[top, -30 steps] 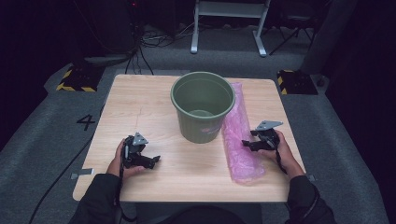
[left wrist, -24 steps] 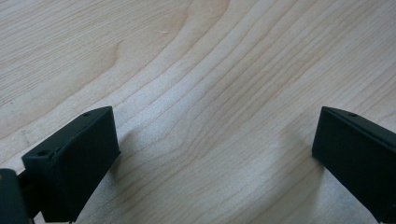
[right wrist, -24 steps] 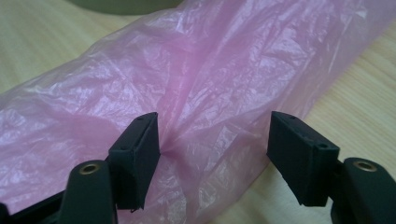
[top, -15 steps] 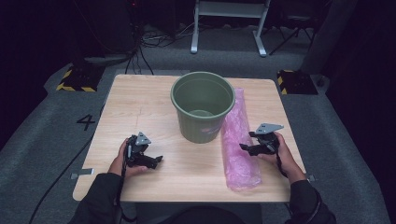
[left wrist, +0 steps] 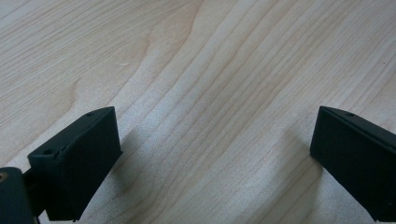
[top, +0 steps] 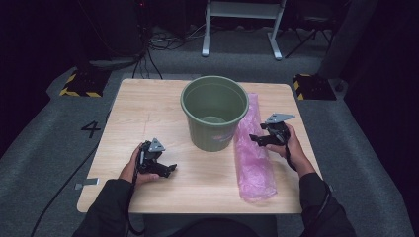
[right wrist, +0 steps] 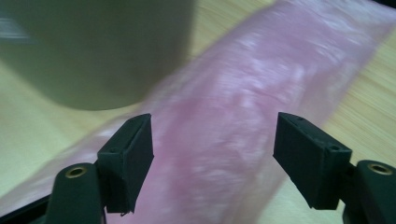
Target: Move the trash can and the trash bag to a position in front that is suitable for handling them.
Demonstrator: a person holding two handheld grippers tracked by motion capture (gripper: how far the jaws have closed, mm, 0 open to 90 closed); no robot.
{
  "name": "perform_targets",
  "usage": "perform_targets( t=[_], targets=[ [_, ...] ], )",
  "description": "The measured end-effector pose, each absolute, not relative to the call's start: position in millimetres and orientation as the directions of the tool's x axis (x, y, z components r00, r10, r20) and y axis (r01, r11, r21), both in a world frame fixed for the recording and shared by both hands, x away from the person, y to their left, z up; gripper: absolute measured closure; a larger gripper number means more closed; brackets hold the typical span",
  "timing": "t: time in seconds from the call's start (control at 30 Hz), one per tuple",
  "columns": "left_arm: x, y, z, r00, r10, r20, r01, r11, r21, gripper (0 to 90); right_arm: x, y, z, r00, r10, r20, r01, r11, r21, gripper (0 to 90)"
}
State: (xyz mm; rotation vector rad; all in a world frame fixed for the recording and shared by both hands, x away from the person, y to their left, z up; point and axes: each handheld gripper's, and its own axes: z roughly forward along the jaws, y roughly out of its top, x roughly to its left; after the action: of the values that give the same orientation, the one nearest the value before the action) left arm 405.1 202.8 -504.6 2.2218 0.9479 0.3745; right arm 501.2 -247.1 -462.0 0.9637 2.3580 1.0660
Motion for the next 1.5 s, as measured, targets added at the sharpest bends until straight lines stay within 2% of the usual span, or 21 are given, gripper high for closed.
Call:
perform_targets(
  t=[0.23,0.43,0.73,1.17,1.27,1.3,1.5],
  targets=[
    [405.2,202.9,-504.7,0.691,0.723,-0.005,0.527,-0.499,0.688,1.6,533.4,-253.2,-470.8,-0.638,0.770,-0.011,0.486,0.414,0.769,26.2],
    [404.7,203.3,-504.5,0.690,0.724,-0.003,0.527,-0.500,0.687,1.6,549.1,-245.3,-478.1,-0.617,0.786,-0.038,0.498,0.427,0.754,26.0],
    [404.7,203.4,-504.4,0.690,0.724,-0.002,0.527,-0.501,0.686,1.6,568.1,-238.9,-492.9,-0.573,0.819,-0.015,0.553,0.400,0.731,22.5],
    [404.4,203.4,-504.6,0.688,0.726,-0.006,0.531,-0.497,0.686,1.5,562.4,-243.3,-501.1,-0.544,0.839,-0.009,0.570,0.377,0.730,19.9],
    [404.1,203.3,-504.5,0.684,0.729,-0.007,0.534,-0.494,0.686,1.5,557.7,-243.7,-499.7,-0.546,0.837,-0.024,0.568,0.392,0.724,19.1],
    [404.1,203.3,-504.5,0.684,0.729,-0.007,0.534,-0.495,0.686,1.5,553.7,-242.5,-497.9,-0.558,0.828,-0.057,0.550,0.420,0.722,20.1],
    [404.0,203.2,-504.5,0.683,0.730,-0.007,0.535,-0.494,0.686,1.5,548.4,-247.6,-495.2,-0.563,0.825,-0.052,0.552,0.422,0.719,18.8]
  ],
)
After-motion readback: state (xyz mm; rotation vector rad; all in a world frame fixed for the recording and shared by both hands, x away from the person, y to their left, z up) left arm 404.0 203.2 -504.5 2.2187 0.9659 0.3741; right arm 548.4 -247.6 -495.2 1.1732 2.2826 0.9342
